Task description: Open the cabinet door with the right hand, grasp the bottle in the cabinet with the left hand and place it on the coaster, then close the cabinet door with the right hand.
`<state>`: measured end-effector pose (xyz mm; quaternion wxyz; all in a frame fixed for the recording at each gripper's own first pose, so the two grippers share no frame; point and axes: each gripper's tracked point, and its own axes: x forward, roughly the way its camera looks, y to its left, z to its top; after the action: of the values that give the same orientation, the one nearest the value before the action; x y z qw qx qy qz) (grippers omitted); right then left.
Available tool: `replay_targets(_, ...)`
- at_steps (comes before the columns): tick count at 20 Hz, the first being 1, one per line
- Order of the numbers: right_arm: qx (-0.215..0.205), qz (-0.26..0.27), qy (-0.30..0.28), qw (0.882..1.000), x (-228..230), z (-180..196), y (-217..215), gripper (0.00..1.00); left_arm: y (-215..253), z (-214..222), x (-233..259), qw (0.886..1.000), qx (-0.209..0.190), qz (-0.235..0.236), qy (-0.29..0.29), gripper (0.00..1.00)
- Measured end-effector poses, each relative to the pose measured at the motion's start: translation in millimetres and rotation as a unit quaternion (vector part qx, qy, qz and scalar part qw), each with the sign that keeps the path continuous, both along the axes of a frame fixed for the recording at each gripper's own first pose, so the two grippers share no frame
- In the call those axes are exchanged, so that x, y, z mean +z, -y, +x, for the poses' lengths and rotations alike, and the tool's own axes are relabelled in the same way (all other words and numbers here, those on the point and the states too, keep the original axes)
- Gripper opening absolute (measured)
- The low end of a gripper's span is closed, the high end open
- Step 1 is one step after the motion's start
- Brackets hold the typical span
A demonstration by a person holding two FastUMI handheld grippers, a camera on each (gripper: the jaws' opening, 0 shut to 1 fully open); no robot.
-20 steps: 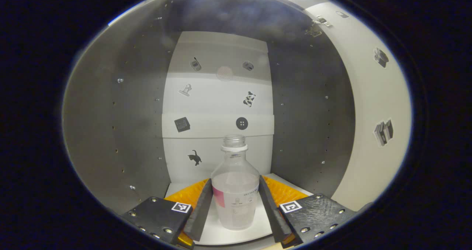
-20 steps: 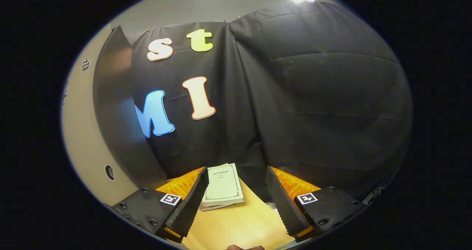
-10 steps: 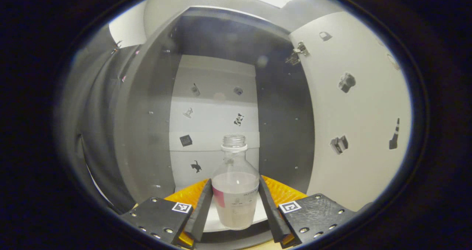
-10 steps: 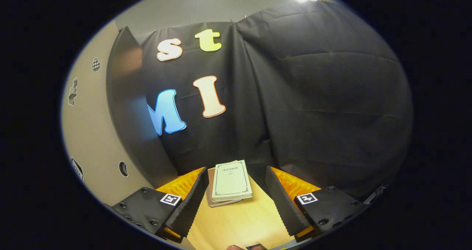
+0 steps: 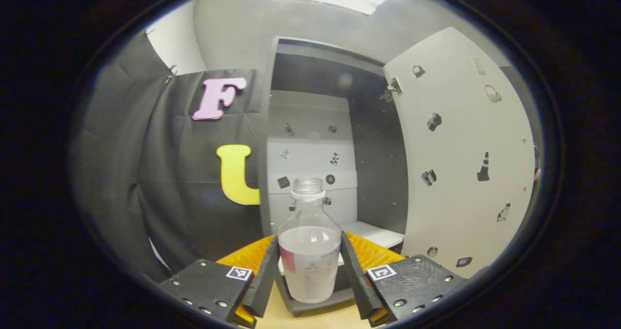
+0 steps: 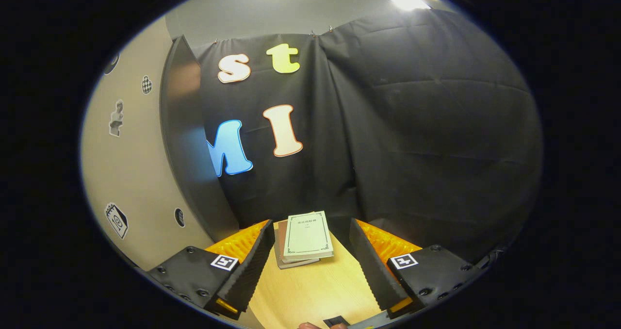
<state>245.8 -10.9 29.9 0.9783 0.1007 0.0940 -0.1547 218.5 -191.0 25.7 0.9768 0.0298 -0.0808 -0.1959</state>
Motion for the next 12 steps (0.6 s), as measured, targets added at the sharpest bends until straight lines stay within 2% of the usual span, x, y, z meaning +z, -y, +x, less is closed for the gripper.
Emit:
replay_targets(5,0.003,0.001,0.002,1.0,0.9,-18.8,-13.7,0.98,-66.0,-21.8,-37.9,0.999,0.038,0.011,-0.011,0.7)
replay_targets(12,-0.005,0.014,-0.006,1.0,-2.7,-49.4,-22.6,0.98,-126.1,-33.8,-124.4,0.996,0.082,-0.02,-0.042,0.7)
